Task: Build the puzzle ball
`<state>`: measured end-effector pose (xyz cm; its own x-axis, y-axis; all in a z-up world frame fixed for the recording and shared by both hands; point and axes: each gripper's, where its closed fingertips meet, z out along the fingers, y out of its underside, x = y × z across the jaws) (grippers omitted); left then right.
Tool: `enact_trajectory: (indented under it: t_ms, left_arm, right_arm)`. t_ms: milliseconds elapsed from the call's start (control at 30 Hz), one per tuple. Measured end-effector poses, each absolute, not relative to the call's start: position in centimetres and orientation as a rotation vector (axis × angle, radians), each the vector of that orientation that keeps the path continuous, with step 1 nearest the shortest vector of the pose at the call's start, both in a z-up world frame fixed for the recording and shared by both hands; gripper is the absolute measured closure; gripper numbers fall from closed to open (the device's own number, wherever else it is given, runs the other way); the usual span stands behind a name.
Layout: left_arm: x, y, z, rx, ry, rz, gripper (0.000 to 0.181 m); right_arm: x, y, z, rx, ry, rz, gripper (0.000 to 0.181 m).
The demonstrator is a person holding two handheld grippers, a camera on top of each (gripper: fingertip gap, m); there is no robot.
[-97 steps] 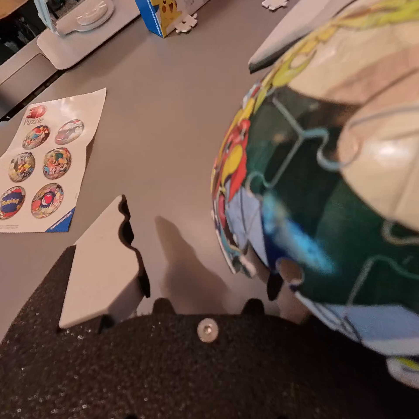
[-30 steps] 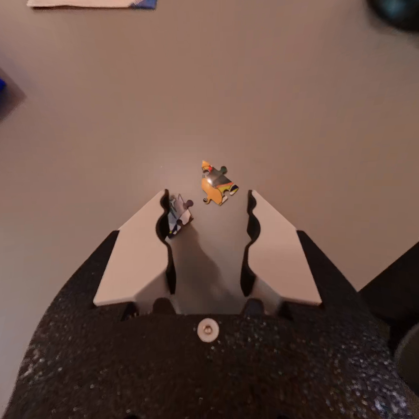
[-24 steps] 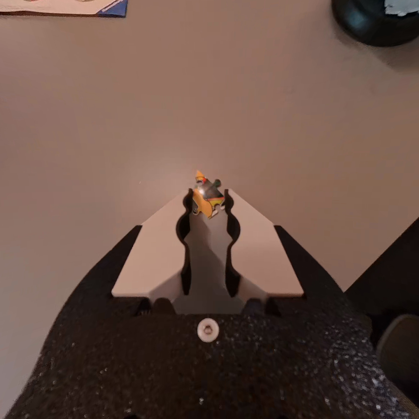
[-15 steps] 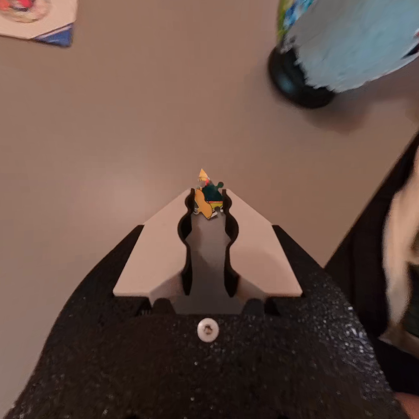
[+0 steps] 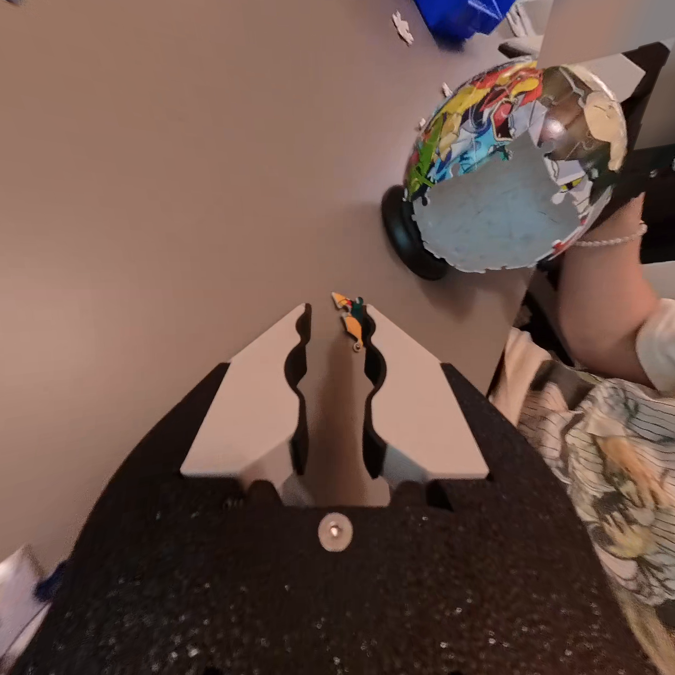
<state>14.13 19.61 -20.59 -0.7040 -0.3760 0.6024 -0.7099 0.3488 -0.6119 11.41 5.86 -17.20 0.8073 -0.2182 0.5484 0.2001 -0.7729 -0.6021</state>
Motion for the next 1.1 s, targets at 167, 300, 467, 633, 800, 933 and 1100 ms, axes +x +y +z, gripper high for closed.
enact_trajectory:
  t_ms: [167,300,467,633,800,933,1100]
  left_arm:
    - [13.5,21.0,-19.8,0.849,-2.472,1.284,0.156]
    - [11.6,20.4,-21.4,0.567,-2.793,1.1,0.142]
    - [11.6,19.2,-22.0,0.492,-3.029,0.909,0.156]
    - [11.8,19.4,-22.4,0.58,-3.066,0.816,0.168]
    - [14.0,20.0,-21.8,0.475,-3.217,0.943,0.169]
    - [17.0,18.8,-17.3,-0.308,-3.683,1.419,0.168]
    - [16.7,18.1,-16.6,-0.838,-3.865,1.453,0.152]
  right_arm:
    - [11.4,5.9,-17.2,-2.317,0.012,-0.81,0.038]
    - [11.5,6.0,-17.2,-2.315,0.013,-0.808,0.038]
    - [11.5,6.0,-17.2,-2.312,0.018,-0.811,0.038]
    - [11.4,5.9,-17.2,-2.312,0.023,-0.811,0.038]
    - [11.4,5.8,-17.2,-2.308,0.025,-0.809,0.038]
    - [11.4,5.8,-17.3,-2.307,0.031,-0.811,0.038]
    - [11.4,5.8,-17.3,-2.313,0.03,-0.814,0.038]
